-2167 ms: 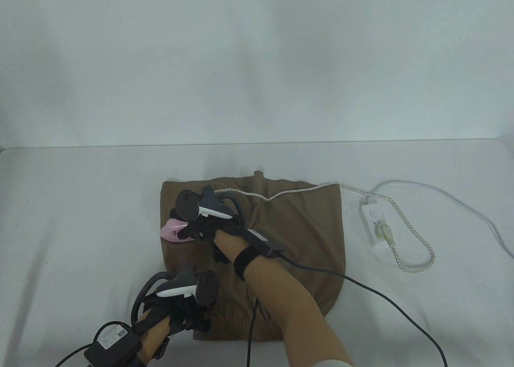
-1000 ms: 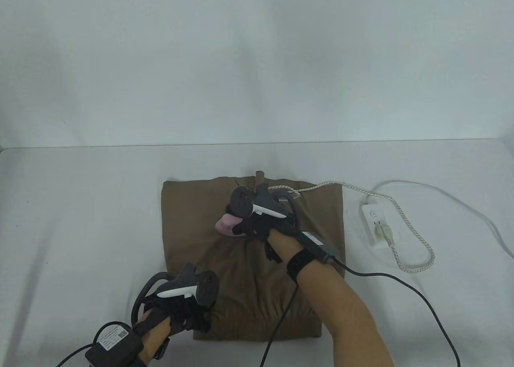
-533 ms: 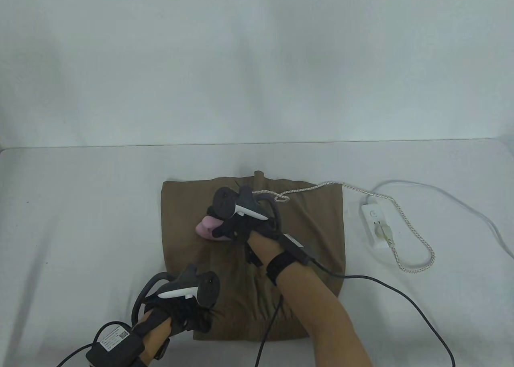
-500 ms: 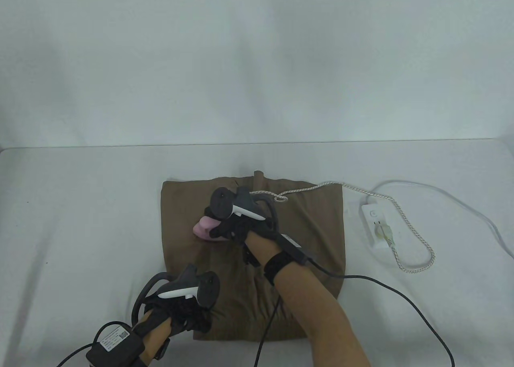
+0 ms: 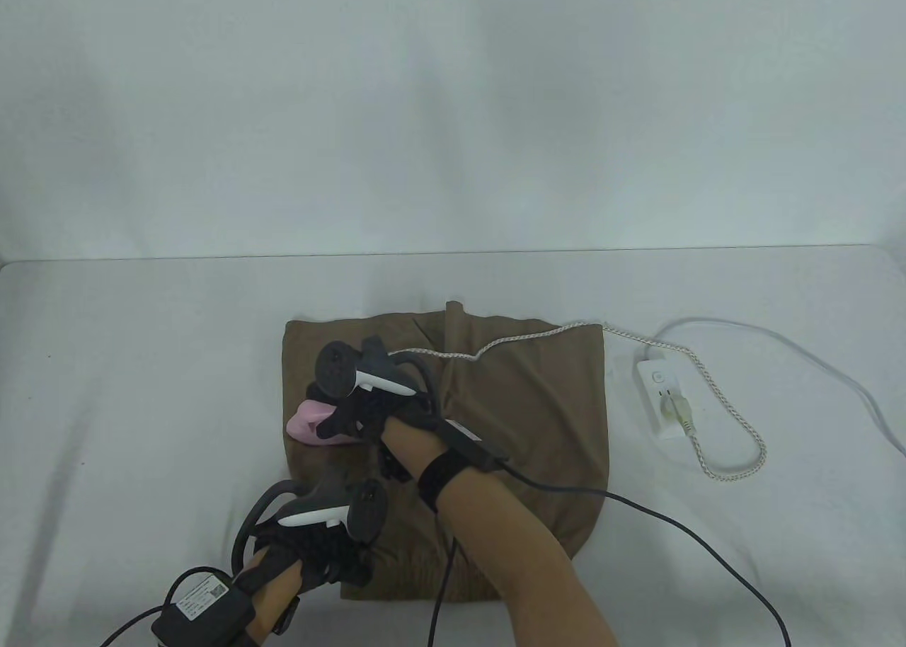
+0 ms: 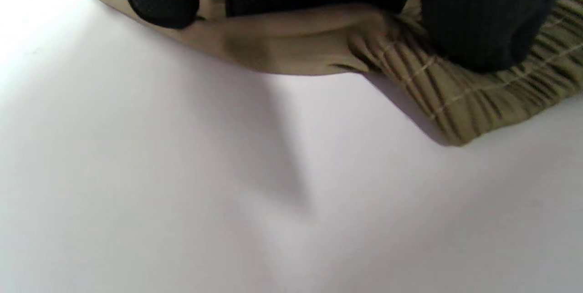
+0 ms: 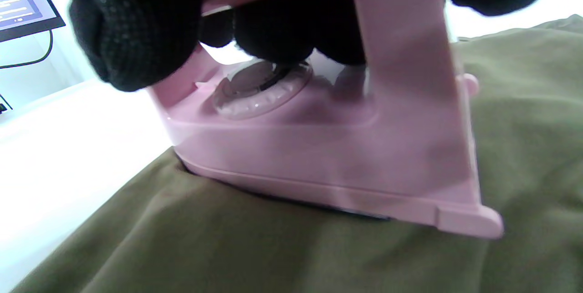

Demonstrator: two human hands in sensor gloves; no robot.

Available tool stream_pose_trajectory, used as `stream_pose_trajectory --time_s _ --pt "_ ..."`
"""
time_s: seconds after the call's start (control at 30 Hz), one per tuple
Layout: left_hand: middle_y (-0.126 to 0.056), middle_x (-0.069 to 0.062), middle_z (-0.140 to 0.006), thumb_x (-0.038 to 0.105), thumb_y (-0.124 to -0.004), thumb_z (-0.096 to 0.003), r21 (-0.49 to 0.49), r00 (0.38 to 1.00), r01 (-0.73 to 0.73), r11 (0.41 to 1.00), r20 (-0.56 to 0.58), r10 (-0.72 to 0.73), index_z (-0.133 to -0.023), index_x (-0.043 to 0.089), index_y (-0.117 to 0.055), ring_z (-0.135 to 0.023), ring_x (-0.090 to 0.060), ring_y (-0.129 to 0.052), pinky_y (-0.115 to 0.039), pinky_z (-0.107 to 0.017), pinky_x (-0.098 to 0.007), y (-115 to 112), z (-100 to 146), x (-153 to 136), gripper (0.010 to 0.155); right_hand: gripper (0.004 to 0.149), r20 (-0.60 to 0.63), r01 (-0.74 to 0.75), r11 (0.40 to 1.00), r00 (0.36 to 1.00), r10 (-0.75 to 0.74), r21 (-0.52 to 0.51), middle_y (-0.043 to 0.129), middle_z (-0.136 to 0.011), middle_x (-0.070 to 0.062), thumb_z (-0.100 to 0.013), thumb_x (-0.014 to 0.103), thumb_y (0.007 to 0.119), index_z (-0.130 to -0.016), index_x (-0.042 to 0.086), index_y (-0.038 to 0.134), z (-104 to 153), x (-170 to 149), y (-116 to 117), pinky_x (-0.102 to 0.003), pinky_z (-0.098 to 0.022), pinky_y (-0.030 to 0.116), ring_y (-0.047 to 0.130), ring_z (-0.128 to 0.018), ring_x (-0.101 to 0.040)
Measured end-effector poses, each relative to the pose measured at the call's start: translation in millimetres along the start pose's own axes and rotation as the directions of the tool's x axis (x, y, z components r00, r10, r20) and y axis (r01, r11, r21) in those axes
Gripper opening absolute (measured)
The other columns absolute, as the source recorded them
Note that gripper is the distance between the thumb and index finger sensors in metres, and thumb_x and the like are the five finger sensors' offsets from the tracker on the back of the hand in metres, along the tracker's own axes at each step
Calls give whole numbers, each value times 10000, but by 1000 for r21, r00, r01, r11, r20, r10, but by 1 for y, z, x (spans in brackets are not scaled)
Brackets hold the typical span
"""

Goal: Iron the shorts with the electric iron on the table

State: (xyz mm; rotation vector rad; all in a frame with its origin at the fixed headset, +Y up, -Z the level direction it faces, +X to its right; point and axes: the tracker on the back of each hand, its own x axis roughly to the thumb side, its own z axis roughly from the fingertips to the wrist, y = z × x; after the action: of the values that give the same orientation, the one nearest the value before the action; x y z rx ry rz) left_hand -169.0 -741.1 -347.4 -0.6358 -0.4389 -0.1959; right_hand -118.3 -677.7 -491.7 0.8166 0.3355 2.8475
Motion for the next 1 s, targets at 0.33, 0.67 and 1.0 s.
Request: stream_pose_trajectory --time_s 0.33,0.67,1.0 --pt "-584 45 -1042 590 -807 -448 2 1000 -5 1000 -2 5 -1030 391 -507 -907 -232 -704 -573 -733 -610 -1 0 0 684 676 -27 13 999 1000 -12 39 953 -693 104 -366 573 915 -993 413 720 16 -23 -4 -551 -402 814 964 -579 -161" --pt "-588 53 -1042 593 -806 -446 7 1000 -4 1000 -6 4 -1027 395 -509 -907 -228 -707 -578 -732 -605 -1 1 -1 682 675 -88 5 1000 996 -3 25 951 -699 98 -367 560 921 -994 420 714 44 -60 -10 -564 -428 800 956 -595 -171" --pt "-587 53 -1043 595 -803 -446 11 1000 -1 1000 -10 1 -1027 398 -507 -908 -228 -706 -580 -731 -603 -2 1 -1 681 675 -151 12 1000 988 -11 9 948 -705 96 -367 554 922 -994 420 712 75 -97 -14 -570 -439 792 952 -604 -176"
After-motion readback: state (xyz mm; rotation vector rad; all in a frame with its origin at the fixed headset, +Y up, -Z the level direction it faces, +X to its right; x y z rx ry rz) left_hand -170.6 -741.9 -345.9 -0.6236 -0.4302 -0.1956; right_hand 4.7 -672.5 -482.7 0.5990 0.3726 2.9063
